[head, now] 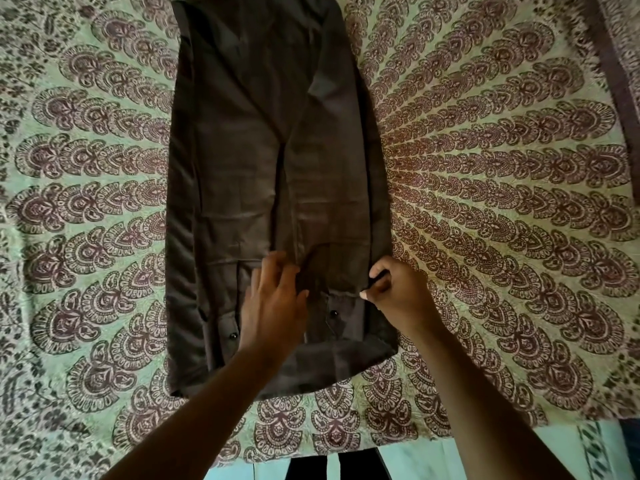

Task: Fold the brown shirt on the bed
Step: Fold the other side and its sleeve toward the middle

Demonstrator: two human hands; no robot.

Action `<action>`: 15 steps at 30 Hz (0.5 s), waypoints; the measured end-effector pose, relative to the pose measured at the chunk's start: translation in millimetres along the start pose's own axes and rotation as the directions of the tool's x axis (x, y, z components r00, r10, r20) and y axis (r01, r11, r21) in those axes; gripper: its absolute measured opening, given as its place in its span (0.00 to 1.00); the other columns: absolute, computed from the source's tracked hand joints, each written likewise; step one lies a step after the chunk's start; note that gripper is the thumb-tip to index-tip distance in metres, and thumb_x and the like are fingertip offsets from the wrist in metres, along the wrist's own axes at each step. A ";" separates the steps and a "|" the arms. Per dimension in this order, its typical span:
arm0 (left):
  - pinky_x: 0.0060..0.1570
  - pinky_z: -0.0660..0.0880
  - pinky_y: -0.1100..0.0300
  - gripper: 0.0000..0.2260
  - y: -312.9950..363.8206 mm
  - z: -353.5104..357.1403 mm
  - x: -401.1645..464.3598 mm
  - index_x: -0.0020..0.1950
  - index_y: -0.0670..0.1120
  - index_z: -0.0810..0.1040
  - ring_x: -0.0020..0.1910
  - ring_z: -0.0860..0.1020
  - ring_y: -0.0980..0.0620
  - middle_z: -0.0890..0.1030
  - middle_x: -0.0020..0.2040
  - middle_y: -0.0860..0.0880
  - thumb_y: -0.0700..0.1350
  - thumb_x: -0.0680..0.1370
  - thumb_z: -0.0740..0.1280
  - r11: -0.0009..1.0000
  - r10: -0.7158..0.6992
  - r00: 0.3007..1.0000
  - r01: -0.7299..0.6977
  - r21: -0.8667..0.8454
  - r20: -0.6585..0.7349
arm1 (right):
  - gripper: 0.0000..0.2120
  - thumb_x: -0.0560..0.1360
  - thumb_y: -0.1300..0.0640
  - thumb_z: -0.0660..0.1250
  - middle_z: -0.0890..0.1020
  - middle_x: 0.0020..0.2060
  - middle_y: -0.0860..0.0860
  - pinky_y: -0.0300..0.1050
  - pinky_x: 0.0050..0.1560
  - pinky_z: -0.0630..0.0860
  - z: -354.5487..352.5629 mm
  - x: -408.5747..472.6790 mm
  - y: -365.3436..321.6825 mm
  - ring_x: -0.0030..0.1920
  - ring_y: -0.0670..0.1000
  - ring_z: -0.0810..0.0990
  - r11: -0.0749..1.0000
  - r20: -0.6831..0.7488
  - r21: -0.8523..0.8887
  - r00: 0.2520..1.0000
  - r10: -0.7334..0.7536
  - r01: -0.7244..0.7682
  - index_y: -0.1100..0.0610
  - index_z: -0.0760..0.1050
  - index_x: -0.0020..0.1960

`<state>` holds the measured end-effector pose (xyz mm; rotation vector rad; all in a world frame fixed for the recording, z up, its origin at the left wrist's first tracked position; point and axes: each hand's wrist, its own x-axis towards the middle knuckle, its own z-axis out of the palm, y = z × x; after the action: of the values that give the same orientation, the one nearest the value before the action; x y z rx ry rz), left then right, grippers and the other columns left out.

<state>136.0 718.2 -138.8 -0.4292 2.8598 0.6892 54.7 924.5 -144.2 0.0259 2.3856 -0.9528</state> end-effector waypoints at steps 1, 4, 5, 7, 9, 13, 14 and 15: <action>0.59 0.77 0.42 0.22 -1.3 -2.7 -1.2 0.67 0.48 0.75 0.69 0.70 0.41 0.63 0.78 0.48 0.51 0.75 0.73 0.993 -0.016 0.999 0.020 0.113 -0.037 | 0.13 0.70 0.63 0.78 0.81 0.31 0.49 0.33 0.34 0.73 0.7 0.2 -0.7 0.30 0.40 0.79 1.000 -0.015 -0.026 1.000 0.004 -0.004 0.54 0.76 0.46; 0.72 0.63 0.37 0.33 -14.7 -1.6 -6.3 0.78 0.50 0.65 0.81 0.54 0.41 0.46 0.85 0.49 0.58 0.76 0.69 0.963 -0.091 0.994 0.103 0.249 -0.057 | 0.15 0.69 0.63 0.77 0.81 0.38 0.51 0.48 0.38 0.78 4.8 -1.5 -3.0 0.40 0.50 0.81 0.979 -0.101 -0.199 0.993 -0.052 0.031 0.54 0.74 0.49; 0.73 0.60 0.36 0.36 -22.2 2.3 -8.0 0.81 0.50 0.61 0.83 0.51 0.41 0.43 0.85 0.50 0.60 0.77 0.66 0.962 -0.101 0.994 0.109 0.250 -0.044 | 0.17 0.67 0.64 0.76 0.80 0.43 0.53 0.50 0.40 0.79 6.8 -2.7 -4.8 0.45 0.55 0.80 0.937 -0.134 -0.340 0.983 -0.129 0.077 0.55 0.75 0.52; 0.75 0.61 0.35 0.37 -37.1 13.6 -11.0 0.84 0.49 0.54 0.83 0.49 0.42 0.44 0.85 0.50 0.64 0.79 0.59 0.969 -0.089 0.996 0.091 0.229 -0.018 | 0.24 0.63 0.66 0.76 0.76 0.52 0.57 0.52 0.46 0.78 13.7 -6.2 -10.1 0.53 0.59 0.76 0.800 -0.120 -0.567 0.942 -0.314 0.194 0.56 0.76 0.57; 0.75 0.60 0.36 0.36 -48.2 23.8 -13.3 0.84 0.49 0.50 0.83 0.49 0.43 0.47 0.85 0.50 0.65 0.81 0.54 0.978 -0.064 0.998 0.062 0.200 0.001 | 0.26 0.64 0.61 0.76 0.75 0.60 0.58 0.55 0.53 0.76 24.4 -9.7 -16.9 0.60 0.60 0.74 0.717 -0.062 -0.618 0.888 -0.456 0.324 0.56 0.76 0.62; 0.76 0.57 0.38 0.36 -53.0 28.1 -13.8 0.84 0.50 0.47 0.83 0.48 0.44 0.47 0.85 0.51 0.66 0.81 0.51 0.979 -0.048 0.998 0.040 0.200 0.036 | 0.28 0.79 0.41 0.62 0.63 0.79 0.57 0.60 0.63 0.68 52.2 -9.8 -6.7 0.75 0.59 0.65 0.585 0.131 -0.687 0.865 -0.484 0.431 0.49 0.67 0.77; 0.75 0.58 0.38 0.36 -52.7 26.5 -14.1 0.84 0.50 0.48 0.83 0.50 0.43 0.47 0.85 0.52 0.66 0.82 0.51 0.978 -0.051 0.998 0.043 0.203 0.038 | 0.28 0.81 0.40 0.59 0.60 0.80 0.56 0.62 0.65 0.67 56.7 -9.7 -3.0 0.76 0.60 0.64 0.566 0.159 -0.700 0.868 -0.470 0.435 0.48 0.64 0.78; 0.74 0.59 0.38 0.34 -51.9 24.3 -13.7 0.84 0.50 0.50 0.82 0.52 0.43 0.48 0.85 0.52 0.65 0.82 0.50 0.979 -0.056 0.998 0.049 0.196 0.031 | 0.28 0.81 0.39 0.58 0.59 0.81 0.56 0.62 0.65 0.67 58.7 -9.7 -0.9 0.77 0.60 0.64 0.556 0.169 -0.709 0.870 -0.463 0.434 0.47 0.64 0.79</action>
<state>167.5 688.6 -178.8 -0.4553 2.8348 0.3974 91.7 888.1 -173.2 -0.9308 2.6909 -0.0927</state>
